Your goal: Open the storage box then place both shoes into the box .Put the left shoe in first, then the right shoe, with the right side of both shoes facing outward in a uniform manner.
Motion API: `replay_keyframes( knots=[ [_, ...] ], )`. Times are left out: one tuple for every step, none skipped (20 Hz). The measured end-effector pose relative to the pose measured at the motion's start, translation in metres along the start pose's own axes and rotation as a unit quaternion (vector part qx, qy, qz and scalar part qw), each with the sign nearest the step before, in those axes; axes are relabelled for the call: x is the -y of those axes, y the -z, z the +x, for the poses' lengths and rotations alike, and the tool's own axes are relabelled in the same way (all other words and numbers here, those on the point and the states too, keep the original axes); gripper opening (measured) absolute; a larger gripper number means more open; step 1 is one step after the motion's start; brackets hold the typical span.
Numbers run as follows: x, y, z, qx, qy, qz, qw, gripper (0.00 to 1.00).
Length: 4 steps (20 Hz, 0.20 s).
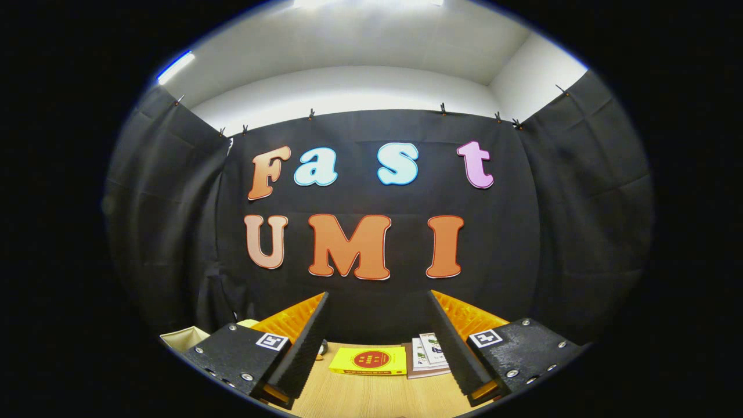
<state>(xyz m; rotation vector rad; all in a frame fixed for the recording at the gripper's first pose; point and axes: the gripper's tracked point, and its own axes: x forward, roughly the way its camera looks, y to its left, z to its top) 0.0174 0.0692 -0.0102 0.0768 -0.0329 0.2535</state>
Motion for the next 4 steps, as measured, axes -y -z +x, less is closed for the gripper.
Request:
replay_keyframes(
  knots=[
    [-0.001,-0.002,0.0,0.001,-0.001,0.003,1.0,0.97],
    [-0.002,-0.007,0.001,0.003,-0.001,0.007,1.0,0.97],
    [-0.002,-0.01,0.001,0.004,-0.001,0.011,1.0,0.97],
    [-0.003,-0.013,0.001,0.005,-0.002,0.016,1.0,0.97]
  ],
)
